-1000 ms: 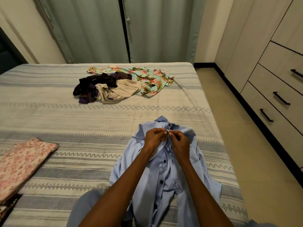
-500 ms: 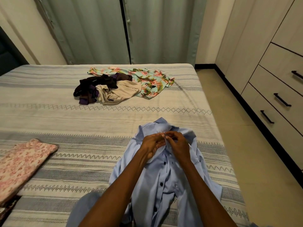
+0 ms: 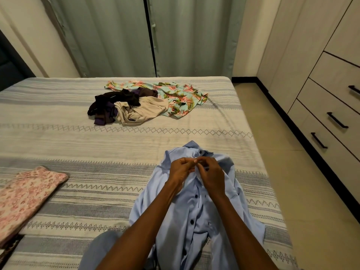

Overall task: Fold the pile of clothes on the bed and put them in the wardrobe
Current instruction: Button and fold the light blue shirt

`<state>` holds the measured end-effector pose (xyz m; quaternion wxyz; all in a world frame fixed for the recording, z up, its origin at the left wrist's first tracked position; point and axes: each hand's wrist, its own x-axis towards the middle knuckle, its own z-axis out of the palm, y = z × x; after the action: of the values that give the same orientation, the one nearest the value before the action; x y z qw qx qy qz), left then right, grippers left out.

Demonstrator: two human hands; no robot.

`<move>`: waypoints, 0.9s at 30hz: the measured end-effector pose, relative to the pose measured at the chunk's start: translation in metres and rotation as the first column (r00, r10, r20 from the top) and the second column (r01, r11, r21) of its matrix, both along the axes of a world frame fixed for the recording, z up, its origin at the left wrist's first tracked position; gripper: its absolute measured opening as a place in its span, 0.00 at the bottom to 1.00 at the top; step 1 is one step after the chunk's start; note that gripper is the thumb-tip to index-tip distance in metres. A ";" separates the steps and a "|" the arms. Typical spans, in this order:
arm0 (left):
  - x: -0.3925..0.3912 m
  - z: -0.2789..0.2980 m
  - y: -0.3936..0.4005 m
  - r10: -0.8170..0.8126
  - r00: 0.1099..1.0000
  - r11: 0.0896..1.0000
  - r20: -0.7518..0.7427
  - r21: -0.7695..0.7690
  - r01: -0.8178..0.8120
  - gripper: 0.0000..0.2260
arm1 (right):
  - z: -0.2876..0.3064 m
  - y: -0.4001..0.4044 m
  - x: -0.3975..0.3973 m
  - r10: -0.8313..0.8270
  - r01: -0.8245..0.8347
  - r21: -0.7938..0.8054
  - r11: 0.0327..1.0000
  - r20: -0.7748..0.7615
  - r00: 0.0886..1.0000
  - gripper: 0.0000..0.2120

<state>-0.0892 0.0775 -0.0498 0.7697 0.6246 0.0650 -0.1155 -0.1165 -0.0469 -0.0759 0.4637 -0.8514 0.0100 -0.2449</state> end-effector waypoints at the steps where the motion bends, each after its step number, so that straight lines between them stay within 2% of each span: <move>1: 0.000 0.000 0.001 0.001 1.000 1.000 0.013 0.024 -0.002 0.03 | 0.000 0.000 0.000 0.008 -0.008 0.032 0.999 -0.017 1.000 0.07; 6: 0.003 -0.003 0.001 -0.004 0.995 0.983 0.095 0.184 -0.013 0.04 | -0.002 0.000 -0.002 0.003 0.000 0.119 0.993 -0.030 1.000 0.08; 12: -0.001 -0.002 0.002 -0.027 0.991 0.983 0.131 0.185 0.003 0.02 | -0.001 0.002 -0.002 -0.018 0.019 0.057 0.998 -0.015 1.000 0.08; 16: -0.001 -0.002 0.003 0.002 0.994 0.989 0.107 0.148 -0.018 0.05 | -0.002 0.005 0.000 0.007 -0.007 0.071 0.997 -0.008 1.000 0.10; 18: -0.002 -0.001 0.003 0.022 0.999 0.999 0.049 0.044 -0.024 0.07 | -0.003 0.006 0.001 0.025 -0.024 0.135 0.991 -0.006 1.000 0.10; 20: -0.002 0.000 0.004 0.024 1.000 0.998 0.006 -0.061 -0.023 0.07 | -0.003 0.007 0.000 0.051 -0.043 0.275 0.961 -0.025 0.998 0.11; 22: -0.001 -0.001 0.004 0.019 1.000 0.997 -0.001 -0.071 -0.019 0.06 | -0.006 0.008 -0.001 0.069 -0.040 0.399 0.916 -0.058 0.996 0.10; 27: 0.001 -0.007 0.009 -0.019 0.999 1.000 0.045 -0.019 0.020 0.03 | -0.009 0.006 -0.002 0.106 -0.046 0.480 0.876 -0.098 0.990 0.07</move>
<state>-0.0885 0.0865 -0.0564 0.7756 0.6202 0.0406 -0.1099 -0.1182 -0.0408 -0.0849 0.6665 -0.7242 0.0646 -0.1646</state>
